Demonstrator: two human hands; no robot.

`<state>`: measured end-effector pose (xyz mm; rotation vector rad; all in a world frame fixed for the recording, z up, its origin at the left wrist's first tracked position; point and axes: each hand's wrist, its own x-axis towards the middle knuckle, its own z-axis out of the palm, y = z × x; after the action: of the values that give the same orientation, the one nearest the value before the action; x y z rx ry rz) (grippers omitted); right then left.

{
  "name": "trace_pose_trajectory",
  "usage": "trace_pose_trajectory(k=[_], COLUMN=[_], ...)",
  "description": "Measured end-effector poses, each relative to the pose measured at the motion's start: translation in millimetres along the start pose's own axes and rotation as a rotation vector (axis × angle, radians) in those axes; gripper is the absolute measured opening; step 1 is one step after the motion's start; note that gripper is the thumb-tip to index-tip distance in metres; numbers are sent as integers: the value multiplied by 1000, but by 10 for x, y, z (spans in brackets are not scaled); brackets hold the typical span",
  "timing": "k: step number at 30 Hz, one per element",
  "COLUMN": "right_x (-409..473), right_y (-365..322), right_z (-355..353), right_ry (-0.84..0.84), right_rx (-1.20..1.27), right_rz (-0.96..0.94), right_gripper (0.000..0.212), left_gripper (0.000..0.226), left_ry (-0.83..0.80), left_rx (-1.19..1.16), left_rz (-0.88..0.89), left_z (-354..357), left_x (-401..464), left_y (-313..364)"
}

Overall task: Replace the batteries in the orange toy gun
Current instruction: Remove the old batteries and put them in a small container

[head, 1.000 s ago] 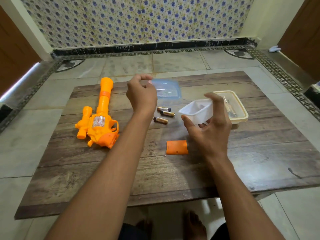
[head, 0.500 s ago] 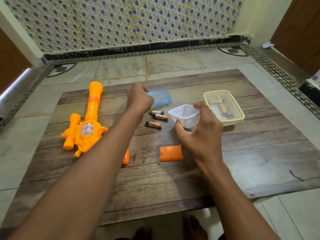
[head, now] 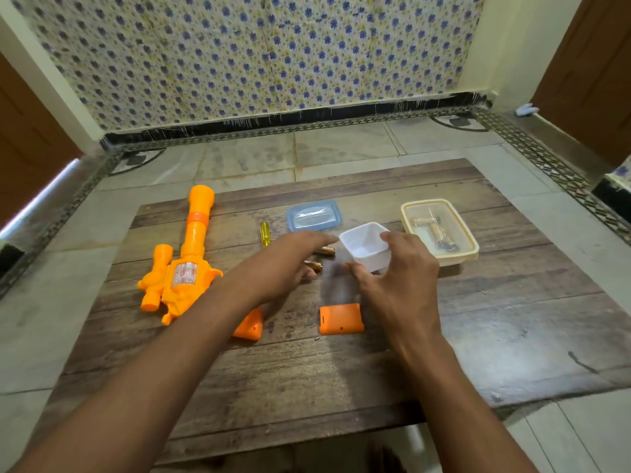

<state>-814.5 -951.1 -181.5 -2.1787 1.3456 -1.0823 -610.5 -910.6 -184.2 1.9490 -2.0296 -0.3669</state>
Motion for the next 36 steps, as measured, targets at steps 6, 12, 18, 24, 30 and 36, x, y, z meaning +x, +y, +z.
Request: trace_pose_trajectory(k=[6,12,18,24,30,36], right_x=[-2,2,13,23,55,57], right_y=[5,18,28,11,16,18], right_z=[7,5,7,3,-46,-68], right_ry=[-19,-104,-235,-332,-351,-352], right_rx=[2,-33,-143,-201,-197,-174], right_rz=[22,102,166,177,209,229], right_gripper=[61,62,62,58,57,52], left_gripper=[56,42,31,30,45,43], left_ry=[60,90,80,-26,-65,-51], left_rx=[152,108,137,404,514,493], left_rz=[38,59,2,-66,-12,24], left_z=[143,131,138,191,215,231], left_x=[16,65,74,170,198,270], left_y=[-100,-152,-86,-19,23,14])
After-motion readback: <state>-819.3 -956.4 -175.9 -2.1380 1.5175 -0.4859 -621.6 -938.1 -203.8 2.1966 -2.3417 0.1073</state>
